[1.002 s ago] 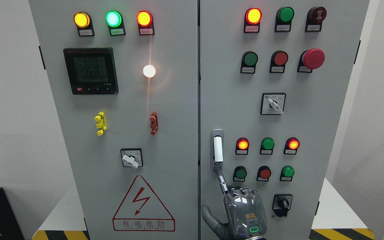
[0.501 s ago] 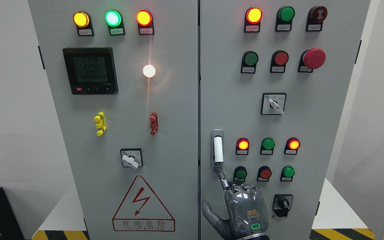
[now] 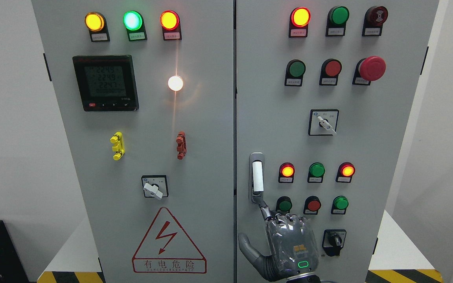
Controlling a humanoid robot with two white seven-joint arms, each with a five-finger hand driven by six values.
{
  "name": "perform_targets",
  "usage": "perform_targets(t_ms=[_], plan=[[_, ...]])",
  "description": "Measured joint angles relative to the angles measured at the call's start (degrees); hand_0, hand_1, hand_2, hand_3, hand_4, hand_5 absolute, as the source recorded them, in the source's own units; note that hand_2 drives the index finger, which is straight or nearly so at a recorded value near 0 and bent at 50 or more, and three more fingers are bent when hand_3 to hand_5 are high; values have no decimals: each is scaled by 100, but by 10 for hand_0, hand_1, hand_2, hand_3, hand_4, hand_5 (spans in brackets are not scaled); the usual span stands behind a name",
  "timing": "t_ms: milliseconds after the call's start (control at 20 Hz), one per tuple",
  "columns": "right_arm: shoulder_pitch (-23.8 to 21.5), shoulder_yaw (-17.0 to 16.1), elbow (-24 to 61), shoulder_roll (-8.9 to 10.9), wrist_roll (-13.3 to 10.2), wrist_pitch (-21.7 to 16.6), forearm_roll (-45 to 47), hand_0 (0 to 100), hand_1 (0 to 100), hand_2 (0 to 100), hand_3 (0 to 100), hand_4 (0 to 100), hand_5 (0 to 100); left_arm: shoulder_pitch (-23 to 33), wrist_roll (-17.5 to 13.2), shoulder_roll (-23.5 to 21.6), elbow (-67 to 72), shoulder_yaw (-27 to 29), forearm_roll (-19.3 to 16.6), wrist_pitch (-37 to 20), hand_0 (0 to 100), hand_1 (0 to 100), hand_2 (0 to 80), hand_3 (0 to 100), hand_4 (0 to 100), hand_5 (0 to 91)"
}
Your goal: Release door handle
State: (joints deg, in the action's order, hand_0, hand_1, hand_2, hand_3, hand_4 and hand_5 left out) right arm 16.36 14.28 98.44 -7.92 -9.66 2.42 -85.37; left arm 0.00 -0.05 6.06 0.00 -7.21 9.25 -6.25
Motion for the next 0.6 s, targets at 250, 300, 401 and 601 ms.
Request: perform_targets(t_ms=[250,300,401,601], plan=[[0,6,64,-2,-30,-11,4,341,243,226,852,934,1000,0,0,0,0,0,0,0,120,556,0,0,0,0],[0,7,76,-3,-31,-15,5,341,243,231,852,934,1000,0,0,0,0,0,0,0,120,556,0,0,0,0],[-2,10,101,-4,-33,-24,9,341,245,251,852,934,1000,0,0,0,0,0,0,0,120,556,0,0,0,0],[-19,15,151,-6,-65,-46,14,348,263,341,865,933,1000,0,0,0,0,0,-1,0,120,556,0,0,0,0]])
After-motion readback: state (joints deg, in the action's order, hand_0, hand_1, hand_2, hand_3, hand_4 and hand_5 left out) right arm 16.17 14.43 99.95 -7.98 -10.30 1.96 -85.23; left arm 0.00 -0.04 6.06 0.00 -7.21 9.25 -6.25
